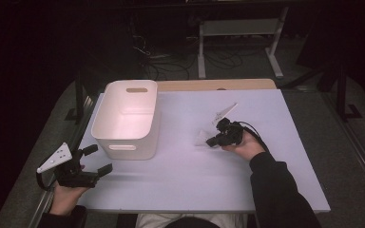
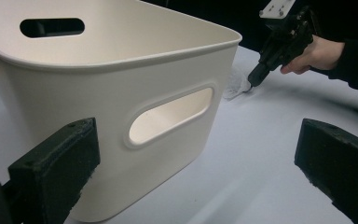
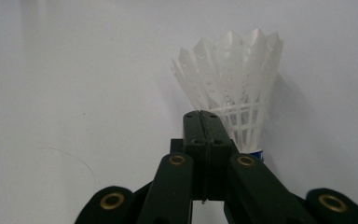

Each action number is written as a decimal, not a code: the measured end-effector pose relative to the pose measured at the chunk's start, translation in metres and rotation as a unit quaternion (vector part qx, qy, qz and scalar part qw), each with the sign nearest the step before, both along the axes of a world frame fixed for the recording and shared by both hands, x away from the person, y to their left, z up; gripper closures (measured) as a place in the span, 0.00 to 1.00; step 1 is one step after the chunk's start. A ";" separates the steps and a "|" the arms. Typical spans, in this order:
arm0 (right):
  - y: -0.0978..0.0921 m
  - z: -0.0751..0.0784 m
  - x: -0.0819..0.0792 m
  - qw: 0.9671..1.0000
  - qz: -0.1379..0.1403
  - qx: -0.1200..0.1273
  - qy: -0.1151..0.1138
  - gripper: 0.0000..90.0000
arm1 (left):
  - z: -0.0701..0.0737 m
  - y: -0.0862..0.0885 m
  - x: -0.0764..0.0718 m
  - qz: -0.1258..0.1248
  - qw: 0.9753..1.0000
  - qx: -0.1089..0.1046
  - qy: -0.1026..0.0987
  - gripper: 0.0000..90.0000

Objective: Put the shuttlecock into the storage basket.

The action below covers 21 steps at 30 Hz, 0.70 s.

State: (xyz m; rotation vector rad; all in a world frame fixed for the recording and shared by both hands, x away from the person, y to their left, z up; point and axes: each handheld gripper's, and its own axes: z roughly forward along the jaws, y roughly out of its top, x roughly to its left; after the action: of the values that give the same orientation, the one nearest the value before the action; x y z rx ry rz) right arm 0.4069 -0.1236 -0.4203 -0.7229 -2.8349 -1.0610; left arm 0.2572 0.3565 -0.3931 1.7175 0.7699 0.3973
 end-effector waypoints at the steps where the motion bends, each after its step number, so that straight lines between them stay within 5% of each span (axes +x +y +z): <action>1: 0.000 0.000 0.000 1.000 0.000 0.000 -0.001 0.99 | 0.000 0.000 0.000 0.000 1.000 0.000 0.000 0.00; 21: -0.018 0.017 0.001 1.000 -0.015 0.013 -0.013 0.98 | 0.000 0.000 0.000 0.000 1.000 0.000 0.000 0.00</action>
State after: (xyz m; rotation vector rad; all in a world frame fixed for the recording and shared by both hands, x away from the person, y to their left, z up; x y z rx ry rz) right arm 0.4083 -0.1420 -0.4031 -0.7576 -2.8358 -1.1170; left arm 0.2571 0.3564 -0.3931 1.7170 0.7708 0.3966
